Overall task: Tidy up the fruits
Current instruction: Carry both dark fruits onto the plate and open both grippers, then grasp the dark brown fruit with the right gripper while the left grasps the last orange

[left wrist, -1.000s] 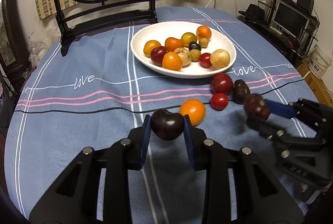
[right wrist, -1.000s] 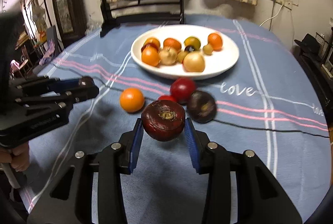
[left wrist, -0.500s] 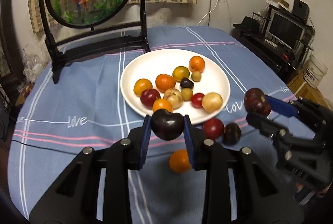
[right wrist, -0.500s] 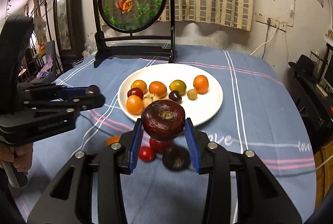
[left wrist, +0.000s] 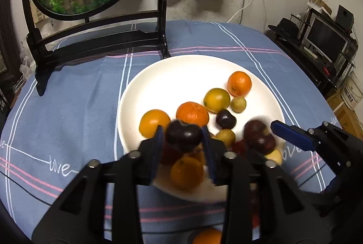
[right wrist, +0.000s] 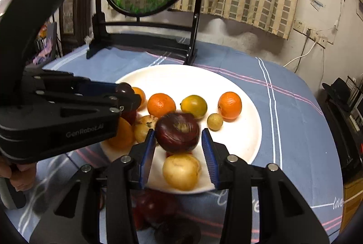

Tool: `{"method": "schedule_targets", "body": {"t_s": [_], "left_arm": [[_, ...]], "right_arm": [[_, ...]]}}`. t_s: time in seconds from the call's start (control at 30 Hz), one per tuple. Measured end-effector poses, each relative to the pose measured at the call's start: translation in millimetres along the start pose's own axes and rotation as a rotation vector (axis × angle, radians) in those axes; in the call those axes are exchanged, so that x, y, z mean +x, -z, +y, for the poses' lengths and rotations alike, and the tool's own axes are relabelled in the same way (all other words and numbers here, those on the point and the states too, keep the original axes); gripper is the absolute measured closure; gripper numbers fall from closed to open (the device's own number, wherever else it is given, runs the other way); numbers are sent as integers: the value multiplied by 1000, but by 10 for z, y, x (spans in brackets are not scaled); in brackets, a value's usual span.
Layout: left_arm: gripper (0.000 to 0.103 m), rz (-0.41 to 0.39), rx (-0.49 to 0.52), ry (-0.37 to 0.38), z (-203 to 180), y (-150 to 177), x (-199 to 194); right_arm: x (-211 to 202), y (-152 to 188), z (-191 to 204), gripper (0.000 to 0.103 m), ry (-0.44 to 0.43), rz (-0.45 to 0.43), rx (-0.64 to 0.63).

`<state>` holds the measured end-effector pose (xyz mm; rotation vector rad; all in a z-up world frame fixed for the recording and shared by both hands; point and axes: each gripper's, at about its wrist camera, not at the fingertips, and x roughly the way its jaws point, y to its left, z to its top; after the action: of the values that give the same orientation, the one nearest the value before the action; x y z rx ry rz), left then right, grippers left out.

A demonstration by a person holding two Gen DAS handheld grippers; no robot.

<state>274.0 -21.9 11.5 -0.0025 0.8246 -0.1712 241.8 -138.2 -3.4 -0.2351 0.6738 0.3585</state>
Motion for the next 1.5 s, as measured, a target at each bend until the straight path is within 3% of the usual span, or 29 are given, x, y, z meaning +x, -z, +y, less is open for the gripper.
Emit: {"method": "schedule_targets", "body": {"t_s": [0.07,0.4,0.7,0.93,1.13,1.43,1.5], "left_arm": [[40,-27,-7,-14,1,-7,-15],[36,-54,-9,0,28,146,-366],[31,-21,-2,31,-15,640,-686],[30,30,28,36,-56,1032,-761],[30,58,46,37,-79,1114,-691],[30,109,71,47,-165,1176,-495],[35,121,86,52,-209,1175,-434]], "right_arm": [[26,5,6,55,9,3,-7],[-426,198,-194,52,-16,-9,90],[-750,631,-165,52,-27,50,91],[-576,902,-34,52,-38,151,55],[-316,890,-44,53,-46,198,61],[-324,858,-96,58,-63,174,95],[-418,850,-143,58,-60,150,113]]}}
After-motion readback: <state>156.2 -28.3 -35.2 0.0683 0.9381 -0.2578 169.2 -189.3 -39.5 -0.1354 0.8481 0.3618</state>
